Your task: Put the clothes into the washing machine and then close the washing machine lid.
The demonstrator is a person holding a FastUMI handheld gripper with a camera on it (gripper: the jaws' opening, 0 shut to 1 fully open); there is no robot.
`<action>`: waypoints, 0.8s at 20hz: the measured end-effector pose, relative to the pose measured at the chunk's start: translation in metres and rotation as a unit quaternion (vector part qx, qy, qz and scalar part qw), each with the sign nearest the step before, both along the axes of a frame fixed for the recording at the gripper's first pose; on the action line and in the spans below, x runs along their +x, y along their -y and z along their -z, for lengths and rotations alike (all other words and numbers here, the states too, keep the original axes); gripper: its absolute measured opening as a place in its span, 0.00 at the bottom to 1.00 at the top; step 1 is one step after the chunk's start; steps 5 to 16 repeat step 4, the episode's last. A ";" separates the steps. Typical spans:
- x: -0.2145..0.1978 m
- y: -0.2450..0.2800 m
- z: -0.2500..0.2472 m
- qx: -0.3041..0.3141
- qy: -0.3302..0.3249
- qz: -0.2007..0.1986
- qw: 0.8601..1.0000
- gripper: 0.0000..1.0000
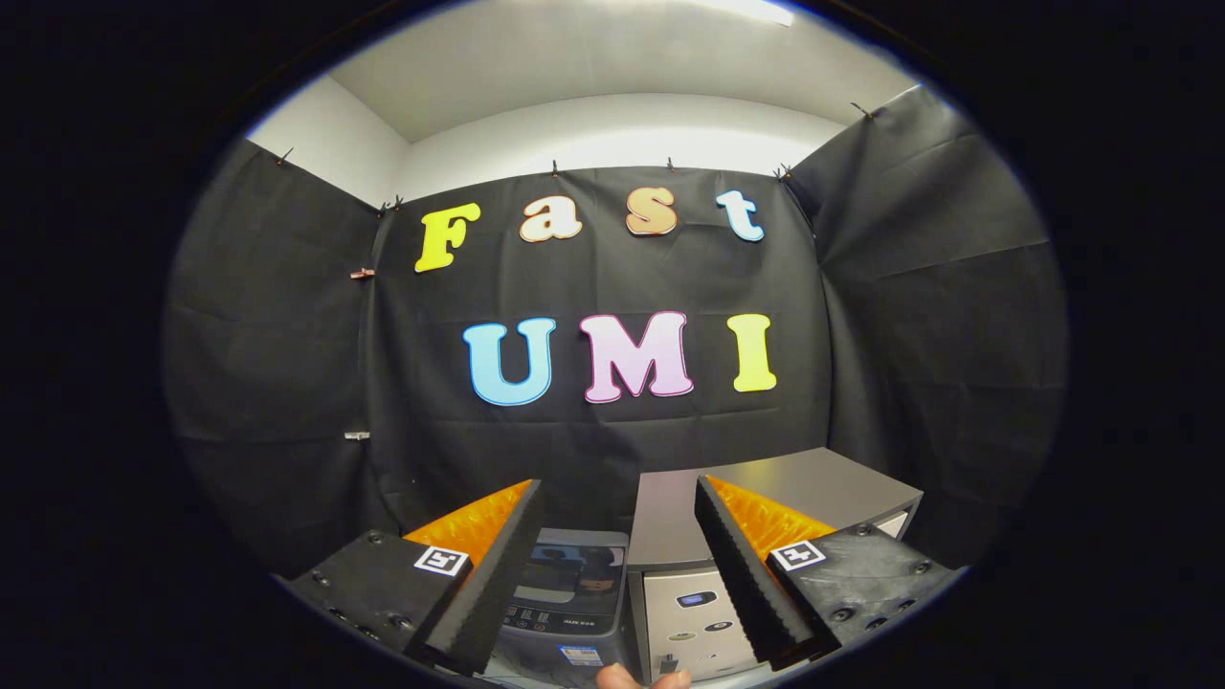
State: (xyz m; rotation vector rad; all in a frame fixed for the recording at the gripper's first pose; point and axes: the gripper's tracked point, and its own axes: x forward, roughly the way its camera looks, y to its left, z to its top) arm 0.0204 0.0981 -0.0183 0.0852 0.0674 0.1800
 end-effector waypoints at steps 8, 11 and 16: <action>0.000 -0.001 0.000 -0.001 -0.002 0.000 1.000 0.99; 0.000 -0.001 0.000 -0.001 -0.002 0.000 1.000 0.99; 0.000 -0.001 0.000 -0.001 -0.002 0.000 1.000 0.99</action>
